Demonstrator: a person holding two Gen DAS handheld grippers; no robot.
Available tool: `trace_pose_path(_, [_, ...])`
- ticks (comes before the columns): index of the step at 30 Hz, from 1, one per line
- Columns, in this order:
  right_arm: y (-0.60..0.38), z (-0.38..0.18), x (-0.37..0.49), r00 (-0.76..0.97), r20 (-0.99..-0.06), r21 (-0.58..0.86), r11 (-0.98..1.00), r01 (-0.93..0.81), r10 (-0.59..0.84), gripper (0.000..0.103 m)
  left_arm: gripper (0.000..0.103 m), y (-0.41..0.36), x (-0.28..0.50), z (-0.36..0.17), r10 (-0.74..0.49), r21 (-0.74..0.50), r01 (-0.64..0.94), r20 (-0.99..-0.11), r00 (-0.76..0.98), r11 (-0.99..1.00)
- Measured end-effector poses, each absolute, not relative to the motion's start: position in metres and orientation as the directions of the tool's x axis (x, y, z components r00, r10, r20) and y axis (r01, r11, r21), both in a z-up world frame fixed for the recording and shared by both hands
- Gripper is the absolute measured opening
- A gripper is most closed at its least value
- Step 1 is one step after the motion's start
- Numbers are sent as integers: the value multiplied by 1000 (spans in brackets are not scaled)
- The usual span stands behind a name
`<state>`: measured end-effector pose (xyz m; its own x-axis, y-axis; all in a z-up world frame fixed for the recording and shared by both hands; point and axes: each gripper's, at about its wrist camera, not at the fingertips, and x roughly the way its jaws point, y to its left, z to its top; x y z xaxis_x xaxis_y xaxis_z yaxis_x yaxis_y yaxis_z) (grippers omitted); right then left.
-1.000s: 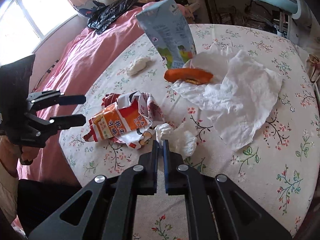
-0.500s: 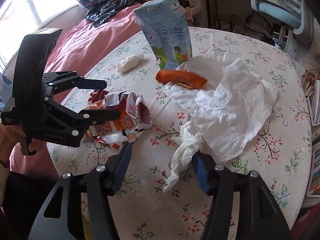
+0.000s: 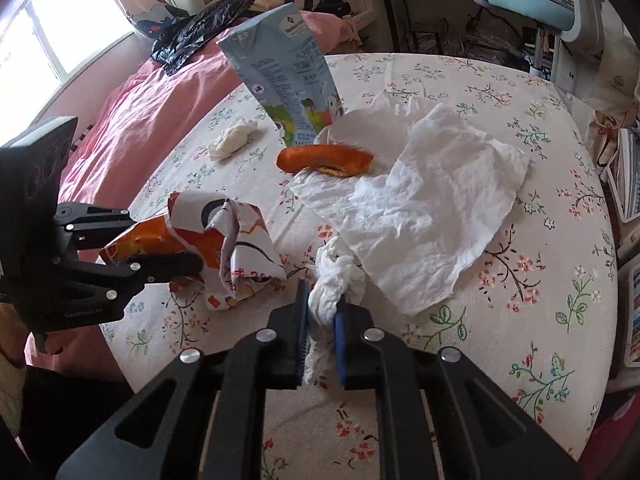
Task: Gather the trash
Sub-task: 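Carry the wrapper and tissue down over the yellow bin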
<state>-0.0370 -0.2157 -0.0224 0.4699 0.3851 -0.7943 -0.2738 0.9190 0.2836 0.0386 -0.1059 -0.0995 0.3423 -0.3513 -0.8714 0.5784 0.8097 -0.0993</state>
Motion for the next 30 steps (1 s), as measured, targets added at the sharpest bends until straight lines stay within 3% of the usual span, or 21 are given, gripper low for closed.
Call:
trace_pose_path(10, [-213,6,-61,495,-709,408,865,-293,502,12,16,-76,0,-61,-326,-73,471,-814,481,879])
trace_pose_path(30, [-148,4,-148,389,-704,460,799,-388,594,12,16,-38,-102,-52,-249,-34,373,-798,548,927])
